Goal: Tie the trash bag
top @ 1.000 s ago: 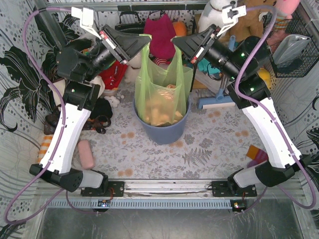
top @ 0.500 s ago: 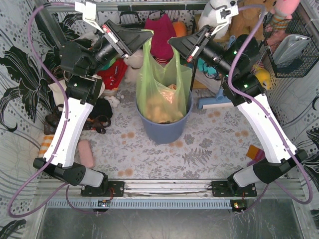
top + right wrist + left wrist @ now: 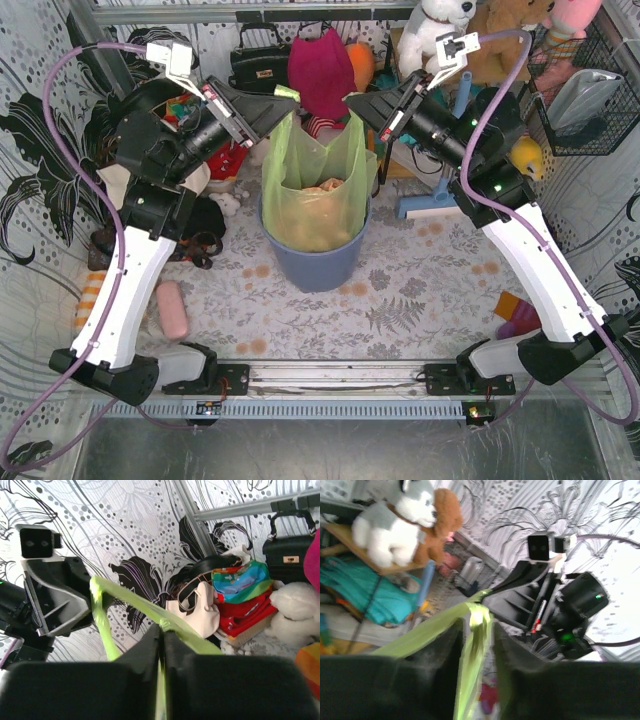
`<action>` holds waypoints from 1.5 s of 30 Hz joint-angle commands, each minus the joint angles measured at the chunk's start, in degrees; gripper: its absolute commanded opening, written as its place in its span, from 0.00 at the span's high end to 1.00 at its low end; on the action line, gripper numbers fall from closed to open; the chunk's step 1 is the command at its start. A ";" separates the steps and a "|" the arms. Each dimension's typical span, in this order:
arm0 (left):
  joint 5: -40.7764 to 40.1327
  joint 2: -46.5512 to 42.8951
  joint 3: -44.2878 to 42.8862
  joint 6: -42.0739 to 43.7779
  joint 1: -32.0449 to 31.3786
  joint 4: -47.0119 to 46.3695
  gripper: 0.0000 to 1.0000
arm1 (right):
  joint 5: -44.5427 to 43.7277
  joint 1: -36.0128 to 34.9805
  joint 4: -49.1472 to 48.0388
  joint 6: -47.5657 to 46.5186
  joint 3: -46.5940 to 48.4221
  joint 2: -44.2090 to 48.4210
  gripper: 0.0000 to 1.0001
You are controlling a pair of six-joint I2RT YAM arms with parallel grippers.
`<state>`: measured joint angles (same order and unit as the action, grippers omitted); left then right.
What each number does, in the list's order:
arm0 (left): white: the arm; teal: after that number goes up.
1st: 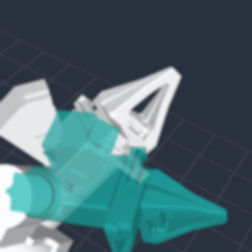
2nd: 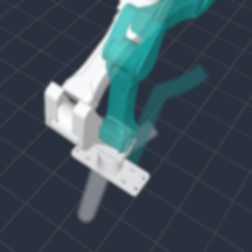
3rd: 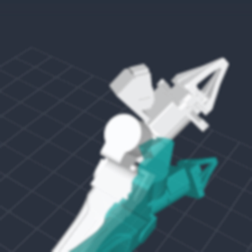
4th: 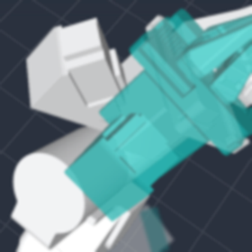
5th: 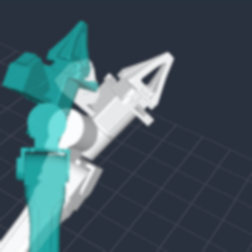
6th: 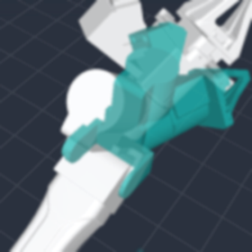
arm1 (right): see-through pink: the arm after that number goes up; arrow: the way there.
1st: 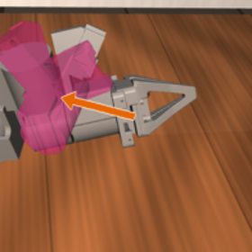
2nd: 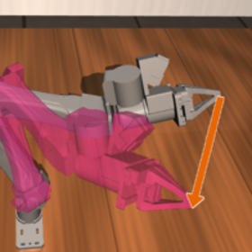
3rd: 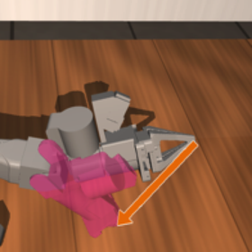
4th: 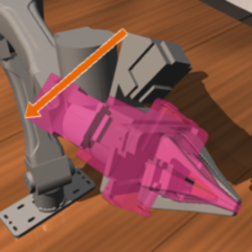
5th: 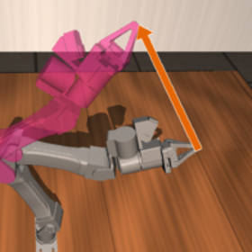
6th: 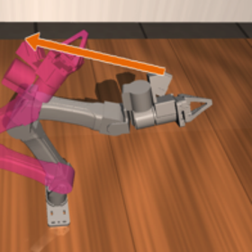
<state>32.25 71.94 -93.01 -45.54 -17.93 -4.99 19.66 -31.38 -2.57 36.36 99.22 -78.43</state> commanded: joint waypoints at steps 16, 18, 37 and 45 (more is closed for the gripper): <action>7.85 -2.95 -6.76 -5.49 -0.65 -2.30 0.34 | -2.80 -0.18 7.76 -8.41 5.71 1.62 0.74; 11.65 -1.96 -4.77 -10.62 -1.38 -7.73 0.33 | -2.63 -0.18 8.09 -8.49 6.19 1.20 0.74; 0.07 -0.13 0.03 11.04 -6.41 2.58 0.29 | -1.63 -0.18 13.14 -9.26 11.86 -3.06 0.75; -0.29 2.14 2.84 11.56 -6.61 -6.98 0.29 | 0.22 -0.22 13.29 -8.02 13.17 -4.56 0.69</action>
<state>34.11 72.51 -90.65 -36.58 -24.10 -5.87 18.39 -31.40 11.22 28.60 110.17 -81.89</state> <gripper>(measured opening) 0.714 0.303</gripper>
